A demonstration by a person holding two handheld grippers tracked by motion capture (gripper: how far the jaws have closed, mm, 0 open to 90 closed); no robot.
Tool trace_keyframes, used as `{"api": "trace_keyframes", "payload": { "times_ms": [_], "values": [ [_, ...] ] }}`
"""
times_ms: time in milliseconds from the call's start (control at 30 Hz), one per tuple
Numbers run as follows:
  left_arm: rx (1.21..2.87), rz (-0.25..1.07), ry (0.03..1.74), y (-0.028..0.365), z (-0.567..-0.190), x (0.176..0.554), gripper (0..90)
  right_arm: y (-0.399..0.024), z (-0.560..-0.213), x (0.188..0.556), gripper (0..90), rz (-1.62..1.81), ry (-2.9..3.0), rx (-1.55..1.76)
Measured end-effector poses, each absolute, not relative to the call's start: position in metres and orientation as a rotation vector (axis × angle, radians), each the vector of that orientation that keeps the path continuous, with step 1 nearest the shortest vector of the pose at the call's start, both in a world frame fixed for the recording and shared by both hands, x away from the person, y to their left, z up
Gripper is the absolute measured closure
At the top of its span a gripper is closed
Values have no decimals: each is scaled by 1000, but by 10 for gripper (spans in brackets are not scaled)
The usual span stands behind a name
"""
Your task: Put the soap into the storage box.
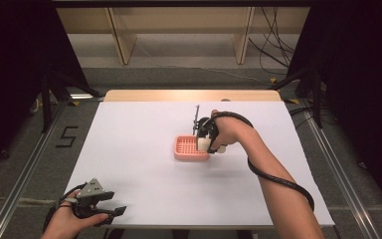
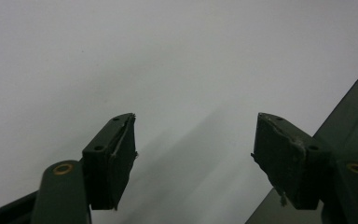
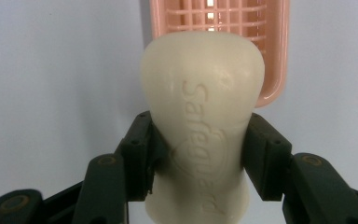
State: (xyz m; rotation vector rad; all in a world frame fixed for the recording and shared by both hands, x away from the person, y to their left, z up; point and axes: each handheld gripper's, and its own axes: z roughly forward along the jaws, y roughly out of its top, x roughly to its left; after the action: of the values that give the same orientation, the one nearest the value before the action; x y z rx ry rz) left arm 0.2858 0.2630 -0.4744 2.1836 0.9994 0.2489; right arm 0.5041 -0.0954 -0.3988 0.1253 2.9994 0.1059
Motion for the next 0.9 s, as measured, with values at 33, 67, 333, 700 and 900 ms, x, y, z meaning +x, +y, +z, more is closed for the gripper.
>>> {"api": "trace_keyframes", "payload": {
  "times_ms": [33,67,333,700,900],
  "values": [
    [2184,249,999,263,-474,286,291,-95,-399,501,507,83,3015,221],
    [2184,249,999,263,-474,286,291,-95,-399,505,507,107,3005,126],
    [2185,242,999,264,-474,286,292,-90,-399,505,507,130,3018,153],
    [2181,249,1000,263,-474,285,292,-85,-396,507,507,108,3006,148],
    [2179,252,1000,263,-474,285,291,-82,-395,506,507,127,3012,173]
  ]
}}
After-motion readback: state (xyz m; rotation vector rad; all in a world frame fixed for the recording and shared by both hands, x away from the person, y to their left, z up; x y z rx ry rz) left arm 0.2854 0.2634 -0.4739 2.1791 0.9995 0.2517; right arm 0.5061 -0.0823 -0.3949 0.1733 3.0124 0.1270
